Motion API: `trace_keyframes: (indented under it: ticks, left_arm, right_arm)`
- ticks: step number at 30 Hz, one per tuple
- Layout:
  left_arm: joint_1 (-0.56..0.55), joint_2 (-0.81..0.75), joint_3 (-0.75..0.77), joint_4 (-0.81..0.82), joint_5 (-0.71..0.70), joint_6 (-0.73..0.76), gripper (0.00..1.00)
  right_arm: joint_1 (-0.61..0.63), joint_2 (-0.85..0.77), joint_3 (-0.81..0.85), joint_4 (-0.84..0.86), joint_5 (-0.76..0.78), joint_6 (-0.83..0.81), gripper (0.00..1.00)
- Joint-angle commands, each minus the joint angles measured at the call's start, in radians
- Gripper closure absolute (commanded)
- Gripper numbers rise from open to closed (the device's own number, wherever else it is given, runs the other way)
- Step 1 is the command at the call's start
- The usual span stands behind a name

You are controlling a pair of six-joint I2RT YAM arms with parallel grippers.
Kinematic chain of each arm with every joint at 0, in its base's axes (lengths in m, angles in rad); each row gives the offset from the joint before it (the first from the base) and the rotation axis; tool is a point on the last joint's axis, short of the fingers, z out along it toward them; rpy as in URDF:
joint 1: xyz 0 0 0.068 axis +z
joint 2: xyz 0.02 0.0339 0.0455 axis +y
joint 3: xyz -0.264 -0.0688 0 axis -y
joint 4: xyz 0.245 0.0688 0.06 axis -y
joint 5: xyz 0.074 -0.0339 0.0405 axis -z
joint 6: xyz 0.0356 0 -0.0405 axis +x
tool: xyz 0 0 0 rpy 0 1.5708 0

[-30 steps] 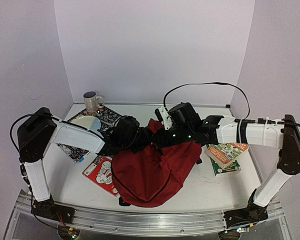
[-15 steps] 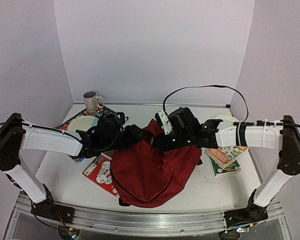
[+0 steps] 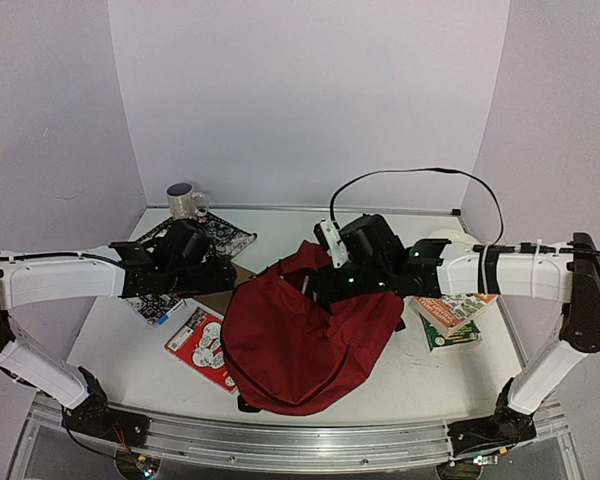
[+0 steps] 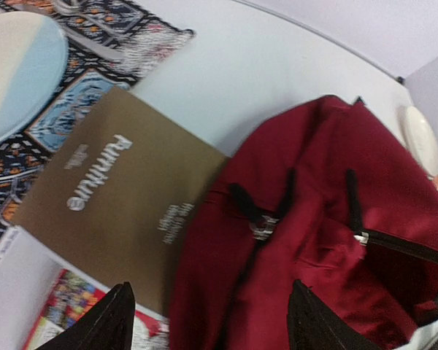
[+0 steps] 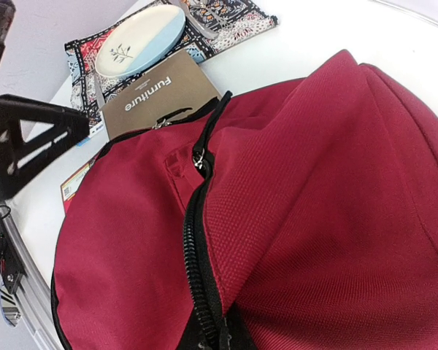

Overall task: Pack the student bag
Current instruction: Adjust the pen at the center of the board.

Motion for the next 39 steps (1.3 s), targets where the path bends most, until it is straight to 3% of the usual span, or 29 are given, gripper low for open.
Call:
trace_keyframes:
  ticks: [1,7,17,27,39]
  left_arm:
    - [0.116,-0.045,0.016,-0.205,0.006,0.077,0.30]
    - [0.228,0.001,0.005,-0.275,0.026,0.134,0.36]
    - [0.382,0.216,0.054,-0.278,0.128,0.260,0.48]
    - [0.427,0.325,0.085,-0.234,0.119,0.321,0.54]
    - [0.425,0.309,0.032,-0.220,0.283,0.298,0.63]
  right_arm:
    - [0.006,-0.044,-0.006,0.009,0.026,-0.026,1.00]
    - [0.006,-0.037,0.002,0.009,0.020,-0.036,1.00]
    - [0.006,-0.053,-0.003,0.007,0.029,-0.042,1.00]
    - [0.005,-0.050,-0.003,0.007,0.023,-0.040,1.00]
    - [0.005,-0.043,0.006,0.007,0.023,-0.039,1.00]
